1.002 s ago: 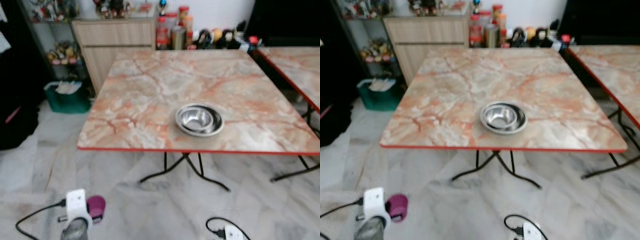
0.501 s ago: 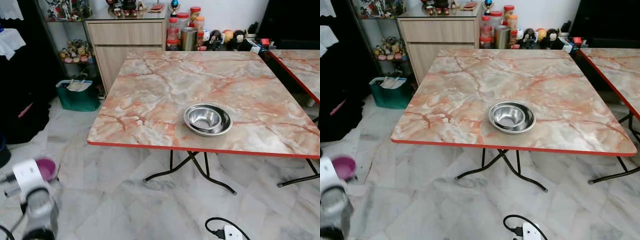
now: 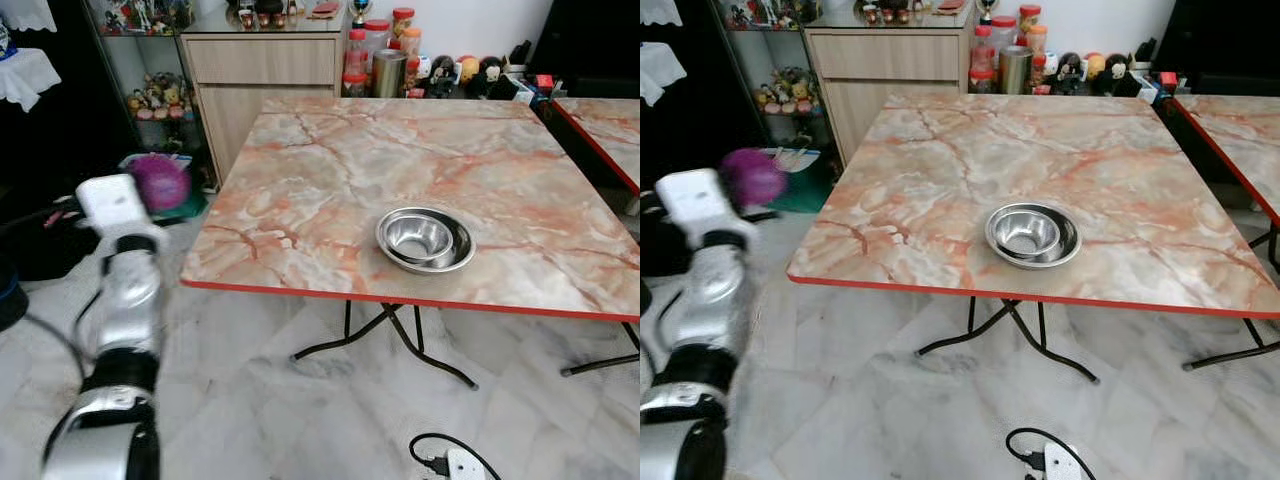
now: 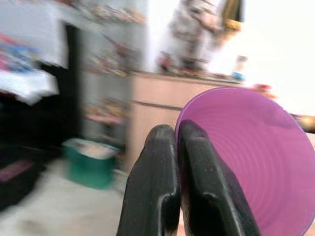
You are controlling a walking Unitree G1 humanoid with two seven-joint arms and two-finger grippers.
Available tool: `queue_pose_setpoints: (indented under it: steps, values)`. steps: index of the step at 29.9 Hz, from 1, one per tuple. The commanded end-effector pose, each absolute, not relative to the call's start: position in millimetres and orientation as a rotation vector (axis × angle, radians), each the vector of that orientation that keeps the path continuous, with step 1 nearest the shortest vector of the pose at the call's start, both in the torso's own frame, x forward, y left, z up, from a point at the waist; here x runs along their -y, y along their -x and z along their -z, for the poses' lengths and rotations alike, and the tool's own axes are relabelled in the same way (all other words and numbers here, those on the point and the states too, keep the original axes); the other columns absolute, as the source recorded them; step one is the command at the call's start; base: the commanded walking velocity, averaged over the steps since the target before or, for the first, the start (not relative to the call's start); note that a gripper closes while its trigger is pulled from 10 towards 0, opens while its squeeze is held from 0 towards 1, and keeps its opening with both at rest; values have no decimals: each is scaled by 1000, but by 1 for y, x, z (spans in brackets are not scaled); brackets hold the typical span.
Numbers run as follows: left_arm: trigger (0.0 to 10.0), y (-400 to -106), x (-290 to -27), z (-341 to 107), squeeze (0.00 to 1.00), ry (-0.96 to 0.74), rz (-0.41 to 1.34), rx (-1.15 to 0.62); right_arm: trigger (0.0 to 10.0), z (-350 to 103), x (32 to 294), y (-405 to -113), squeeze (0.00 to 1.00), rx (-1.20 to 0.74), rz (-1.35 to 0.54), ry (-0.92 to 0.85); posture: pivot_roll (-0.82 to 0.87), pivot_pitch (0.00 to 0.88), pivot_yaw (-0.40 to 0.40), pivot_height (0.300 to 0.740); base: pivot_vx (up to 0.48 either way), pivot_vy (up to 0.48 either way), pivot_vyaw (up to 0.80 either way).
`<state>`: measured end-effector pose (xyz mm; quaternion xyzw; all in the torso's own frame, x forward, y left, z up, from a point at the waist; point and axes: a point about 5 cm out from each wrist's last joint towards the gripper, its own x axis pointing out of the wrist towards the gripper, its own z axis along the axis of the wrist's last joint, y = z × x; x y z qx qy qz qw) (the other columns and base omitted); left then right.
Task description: Setting the table
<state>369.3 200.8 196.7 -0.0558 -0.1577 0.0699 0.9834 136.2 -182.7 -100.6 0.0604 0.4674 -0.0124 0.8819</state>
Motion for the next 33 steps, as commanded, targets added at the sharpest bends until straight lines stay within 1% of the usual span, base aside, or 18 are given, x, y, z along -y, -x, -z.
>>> queue_pose_setpoints:
  steps: [1, 3, 4, 5, 7, 8, 10, 14, 23, 27, 33]
  values:
    - [10000, -371, -200, -204, 0, 153, -113, 306, 10000, 100, 183, -137, 0, -971, 31, -128, 36, 0, 11, 740, 0, 0, 0]
    - [10000, -371, -198, -204, 0, 161, -100, 297, 10000, 100, 183, -137, 0, -971, 31, -127, 36, 0, 11, 740, 0, 0, 0]
    - [10000, -373, -180, -208, 0, 170, -19, 274, 10000, 101, 183, -136, 0, -971, 33, -129, 35, 0, 11, 740, 0, 0, 0]
    - [10000, -374, -170, -210, 0, 169, 9, 271, 10000, 101, 183, -136, 0, -971, 33, -129, 35, 0, 11, 740, 0, 0, 0]
    - [10000, -374, -162, -211, 0, 149, 33, 262, 10000, 101, 183, -136, 0, -971, 32, -129, 36, 0, 12, 740, 0, 0, 0]
    - [10000, -373, -154, -213, 0, 101, 63, 264, 10000, 101, 183, -136, 0, -970, 33, -129, 34, 0, 13, 740, 0, 0, 0]
    - [10000, -373, -149, -212, 0, 88, 80, 255, 10000, 100, 183, -137, 0, -968, 35, -128, 33, 0, 14, 740, 157, 0, 0]
    - [10000, -375, -146, -210, 0, 92, 84, 223, 10000, 100, 183, -137, 0, -967, 42, -122, 32, 0, 15, 740, 359, 0, 0]
    - [10000, -374, -144, -214, 0, 89, 118, 213, 10000, 101, 183, -136, 0, -970, 45, -118, 33, 0, 16, 740, 393, 0, 0]
    - [10000, -371, -137, -212, 0, 82, 153, 207, 10000, 101, 183, -136, 0, -968, 45, -118, 33, 0, 16, 740, 394, 0, 0]
    - [10000, -370, -134, -213, 0, 89, 165, 207, 10000, 101, 183, -136, 0, -968, 47, -117, 35, 0, 15, 740, 393, 0, 0]
